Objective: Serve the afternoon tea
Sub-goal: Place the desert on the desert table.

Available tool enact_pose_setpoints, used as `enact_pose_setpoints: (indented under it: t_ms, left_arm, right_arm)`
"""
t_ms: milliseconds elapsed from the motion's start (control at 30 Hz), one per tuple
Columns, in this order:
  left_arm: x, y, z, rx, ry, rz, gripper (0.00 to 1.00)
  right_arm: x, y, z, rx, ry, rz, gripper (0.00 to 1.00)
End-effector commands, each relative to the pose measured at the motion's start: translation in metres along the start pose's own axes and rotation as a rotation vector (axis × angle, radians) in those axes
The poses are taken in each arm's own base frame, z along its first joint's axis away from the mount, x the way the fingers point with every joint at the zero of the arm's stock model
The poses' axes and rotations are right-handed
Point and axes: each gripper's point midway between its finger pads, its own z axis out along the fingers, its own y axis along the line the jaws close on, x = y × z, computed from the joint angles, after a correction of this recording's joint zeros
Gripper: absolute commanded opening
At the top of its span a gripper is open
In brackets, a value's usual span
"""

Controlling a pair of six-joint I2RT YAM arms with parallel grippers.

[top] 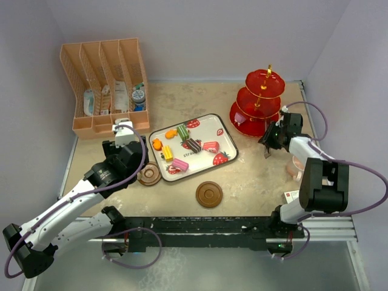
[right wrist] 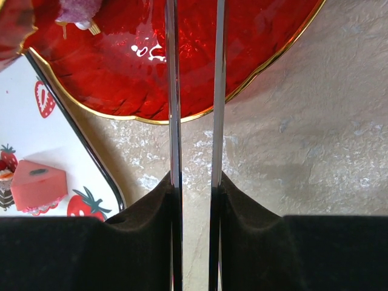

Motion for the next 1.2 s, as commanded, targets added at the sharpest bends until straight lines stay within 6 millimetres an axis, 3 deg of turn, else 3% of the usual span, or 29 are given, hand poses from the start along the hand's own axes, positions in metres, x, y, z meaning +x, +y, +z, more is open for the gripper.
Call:
enact_pose_setpoints:
  t_ms: [0,267,467,1000,1167]
  left_arm:
    - [-0.012,0.001,-0.002,-0.009,-0.03,-0.024,0.85]
    - [-0.012,0.001,-0.001,-0.009,-0.027,-0.021,0.85]
    - [-0.012,0.001,-0.002,-0.005,-0.029,-0.023,0.85]
    - [-0.012,0.001,-0.004,0.008,-0.032,-0.034,0.85]
    - [-0.012,0.001,-0.004,0.009,-0.031,-0.034,0.85]
  right_arm:
    - [-0.022,0.004,0.003,-0.016,-0.057,-0.033,0.25]
    - [-0.024,0.004,-0.007,-0.001,-0.067,-0.025,0.4]
    - [-0.024,0.003,-0.02,0.029,-0.073,0.007,0.43]
    - [0.029,0.014,-0.079,-0.015,0.021,0.071,0.39]
    - [0.044,0.033,-0.092,-0.124,0.044,0.084,0.38]
